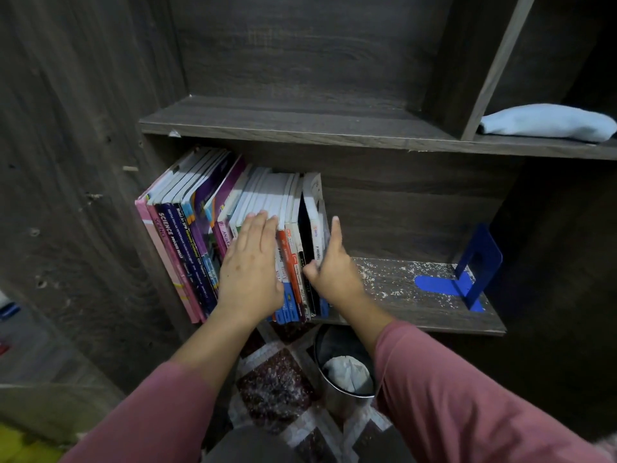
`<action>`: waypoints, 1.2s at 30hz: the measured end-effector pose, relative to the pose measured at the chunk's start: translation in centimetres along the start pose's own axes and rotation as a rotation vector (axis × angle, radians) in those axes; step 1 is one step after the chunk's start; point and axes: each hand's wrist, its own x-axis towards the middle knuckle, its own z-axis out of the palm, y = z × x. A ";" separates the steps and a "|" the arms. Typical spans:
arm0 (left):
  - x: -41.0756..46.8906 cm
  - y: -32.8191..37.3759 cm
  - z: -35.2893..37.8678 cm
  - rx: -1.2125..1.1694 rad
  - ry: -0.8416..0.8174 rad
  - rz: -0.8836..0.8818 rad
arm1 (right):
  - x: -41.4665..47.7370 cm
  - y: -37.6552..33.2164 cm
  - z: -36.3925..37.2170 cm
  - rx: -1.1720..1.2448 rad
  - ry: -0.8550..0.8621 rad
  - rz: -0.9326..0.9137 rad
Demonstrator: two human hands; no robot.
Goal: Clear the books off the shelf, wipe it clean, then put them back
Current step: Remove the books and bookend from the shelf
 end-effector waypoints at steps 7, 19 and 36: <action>0.0 -0.2 0.1 0.016 -0.032 0.000 | 0.4 1.6 0.8 -0.062 -0.045 0.329; 1.0 10.2 -5.0 0.182 0.393 0.459 | -5.5 5.2 -12.2 -0.565 0.500 -0.328; -12.4 39.4 1.4 0.073 -0.581 1.167 | -33.9 22.3 -27.2 -0.406 -0.195 0.564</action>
